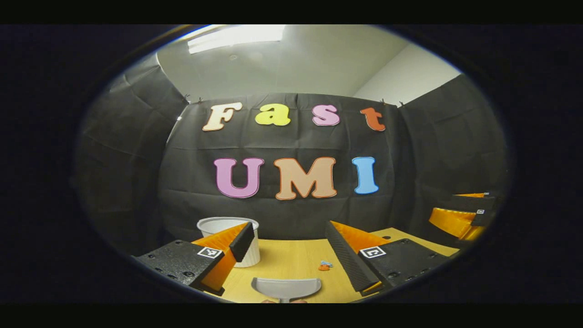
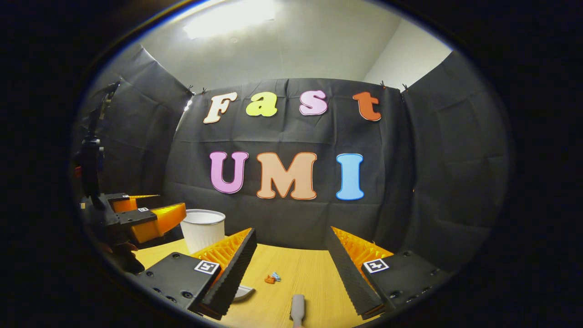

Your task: Pick up the small broom and dustpan from the desktop, sweep the trash into the dustpan with the broom, and then empty the trash into the garbage bin.

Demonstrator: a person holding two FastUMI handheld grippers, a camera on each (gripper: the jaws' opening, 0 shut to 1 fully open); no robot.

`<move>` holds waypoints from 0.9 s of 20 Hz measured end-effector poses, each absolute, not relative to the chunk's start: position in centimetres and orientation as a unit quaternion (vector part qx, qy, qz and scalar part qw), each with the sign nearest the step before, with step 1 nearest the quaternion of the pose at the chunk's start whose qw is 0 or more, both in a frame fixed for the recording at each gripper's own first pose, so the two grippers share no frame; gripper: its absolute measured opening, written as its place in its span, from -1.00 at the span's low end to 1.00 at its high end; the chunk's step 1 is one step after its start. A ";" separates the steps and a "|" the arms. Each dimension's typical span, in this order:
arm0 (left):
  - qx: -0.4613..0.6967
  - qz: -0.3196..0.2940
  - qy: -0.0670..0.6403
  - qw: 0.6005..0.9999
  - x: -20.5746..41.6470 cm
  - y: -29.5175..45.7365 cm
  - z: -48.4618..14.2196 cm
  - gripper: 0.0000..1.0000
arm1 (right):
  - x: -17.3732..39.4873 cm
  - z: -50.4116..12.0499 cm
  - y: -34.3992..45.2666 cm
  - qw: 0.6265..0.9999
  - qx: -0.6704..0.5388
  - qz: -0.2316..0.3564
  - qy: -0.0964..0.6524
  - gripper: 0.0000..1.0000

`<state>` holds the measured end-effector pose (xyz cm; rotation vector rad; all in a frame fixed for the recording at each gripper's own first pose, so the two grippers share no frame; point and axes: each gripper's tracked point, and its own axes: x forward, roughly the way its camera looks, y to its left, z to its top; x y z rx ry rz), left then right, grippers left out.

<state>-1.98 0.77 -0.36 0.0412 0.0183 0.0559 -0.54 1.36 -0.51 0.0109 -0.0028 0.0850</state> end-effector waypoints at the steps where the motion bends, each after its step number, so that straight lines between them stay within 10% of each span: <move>1: 0.023 0.029 0.009 0.999 -2.2 0.8 -0.3 0.87 | -0.6 -0.6 1.4 0.999 0.007 0.044 0.002 0.96; 18: 0.020 0.043 0.027 0.998 -3.0 1.3 -1.7 0.86 | -0.5 -1.1 1.1 0.999 0.013 0.049 0.008 0.96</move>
